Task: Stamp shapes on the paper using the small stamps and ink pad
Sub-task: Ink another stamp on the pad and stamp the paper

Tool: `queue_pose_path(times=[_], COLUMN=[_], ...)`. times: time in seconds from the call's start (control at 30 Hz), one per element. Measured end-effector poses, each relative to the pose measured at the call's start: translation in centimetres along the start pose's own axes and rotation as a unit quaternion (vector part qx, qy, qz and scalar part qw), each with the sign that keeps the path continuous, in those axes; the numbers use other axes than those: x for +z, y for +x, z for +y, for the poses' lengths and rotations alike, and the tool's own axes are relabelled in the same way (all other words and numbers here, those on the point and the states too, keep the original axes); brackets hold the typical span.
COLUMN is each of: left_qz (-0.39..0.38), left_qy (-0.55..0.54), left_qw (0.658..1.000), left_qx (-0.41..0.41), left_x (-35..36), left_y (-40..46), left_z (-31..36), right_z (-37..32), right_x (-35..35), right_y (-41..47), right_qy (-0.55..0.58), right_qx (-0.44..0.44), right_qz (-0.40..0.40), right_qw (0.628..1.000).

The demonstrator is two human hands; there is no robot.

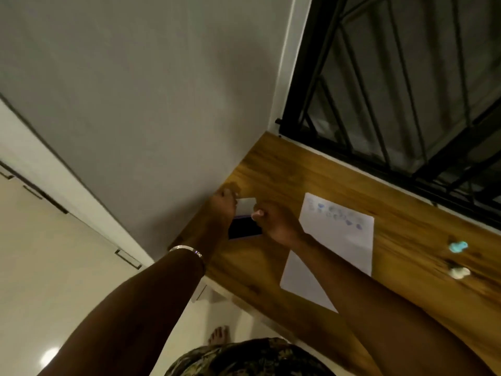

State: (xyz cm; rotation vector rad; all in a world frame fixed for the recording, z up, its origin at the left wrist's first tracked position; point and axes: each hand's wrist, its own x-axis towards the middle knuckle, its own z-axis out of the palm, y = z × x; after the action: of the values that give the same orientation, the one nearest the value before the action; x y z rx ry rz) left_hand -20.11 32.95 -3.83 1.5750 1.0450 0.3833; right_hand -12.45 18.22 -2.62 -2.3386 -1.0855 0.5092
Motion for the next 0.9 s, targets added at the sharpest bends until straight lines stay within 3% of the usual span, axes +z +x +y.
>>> queue_pose_path(times=[0.07,0.3,0.5,0.9], left_qz=[0.026,-0.029,0.014,0.02], left_qy=[0.048,0.199,0.282,0.285], left_qw=[0.998,0.969,0.939,0.937], left_qx=[0.02,0.146,0.197,0.203], left_x=[-0.7,-2.8,-2.1,-1.2], left_y=[-0.5,-2.2,-1.3,-0.8], left_z=[-0.1,-1.7,-2.9,-3.3], right_z=[-0.8,-2.5,-3.0,-3.6], right_x=[1.1,2.5,2.6,3.7], right_y=[0.2,0.7,1.1,2.3], right_qy=[-0.038,-0.127,-0.136,-0.203], right_qx=[-0.019,-0.032,-0.022,0.002], right_qz=[-0.026,-0.065,-0.078,-0.094], right_qw=[0.999,0.989,0.987,0.975])
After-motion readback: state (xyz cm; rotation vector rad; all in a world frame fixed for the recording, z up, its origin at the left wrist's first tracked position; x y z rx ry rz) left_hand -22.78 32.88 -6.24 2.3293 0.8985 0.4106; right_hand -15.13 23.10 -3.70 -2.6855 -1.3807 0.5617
